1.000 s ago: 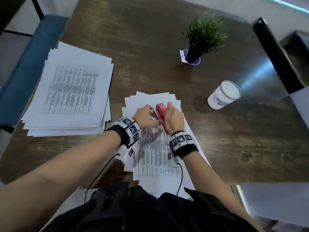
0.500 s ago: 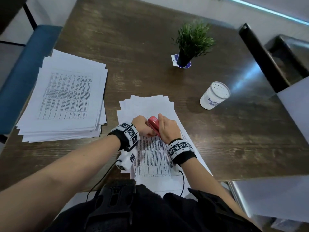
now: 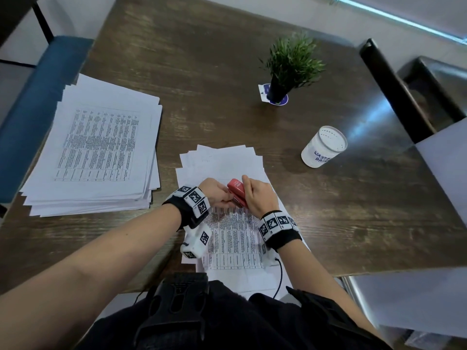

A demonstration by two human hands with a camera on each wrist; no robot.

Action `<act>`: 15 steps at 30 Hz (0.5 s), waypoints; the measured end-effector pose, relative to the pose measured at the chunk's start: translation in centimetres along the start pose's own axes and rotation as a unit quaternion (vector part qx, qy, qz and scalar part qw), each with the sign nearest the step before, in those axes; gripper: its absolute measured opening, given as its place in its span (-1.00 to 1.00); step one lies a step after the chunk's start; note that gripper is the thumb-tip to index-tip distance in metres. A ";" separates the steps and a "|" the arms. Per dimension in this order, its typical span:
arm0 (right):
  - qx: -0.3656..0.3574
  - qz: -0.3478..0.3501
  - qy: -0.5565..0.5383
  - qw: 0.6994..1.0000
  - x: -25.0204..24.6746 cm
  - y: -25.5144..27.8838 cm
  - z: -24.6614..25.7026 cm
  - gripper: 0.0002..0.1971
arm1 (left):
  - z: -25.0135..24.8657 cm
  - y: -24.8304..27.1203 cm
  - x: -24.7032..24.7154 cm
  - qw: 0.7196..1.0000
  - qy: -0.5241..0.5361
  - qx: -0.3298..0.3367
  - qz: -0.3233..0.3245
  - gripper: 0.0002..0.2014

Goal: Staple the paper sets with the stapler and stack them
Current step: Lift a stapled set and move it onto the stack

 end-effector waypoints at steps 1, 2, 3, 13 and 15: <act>0.008 -0.002 -0.001 1.000 -0.2 -0.1 -0.1 -0.46 | -0.1 0.0 0.0 1.000 0.007 0.008 -0.002 -0.91; 0.016 -0.005 -0.003 1.000 -0.3 -0.1 -0.3 -0.45 | -0.2 0.0 -0.1 1.000 0.016 0.015 -0.006 -0.89; 0.024 -0.008 -0.009 1.000 -0.5 -0.2 -0.5 -0.44 | -0.2 -0.1 -0.1 0.999 0.027 0.020 -0.012 -0.87; 0.120 -0.003 -0.062 0.991 -2.4 -0.1 -5.8 -0.40 | -2.4 -0.3 0.4 0.995 0.026 0.073 -0.069 -0.82; 0.130 -0.012 -0.056 0.990 -3.6 -0.1 -7.0 -0.44 | -4.0 -0.3 1.3 0.993 0.002 0.095 -0.074 -0.83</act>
Point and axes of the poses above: each hand's wrist, its own y-axis away from the middle knuckle, its own x-axis out of the palm, z = x × y, the point moved 3 cm from there along -y, towards the middle knuckle, and after that the axes turned 5 degrees about -x, right-handed, at the moved point
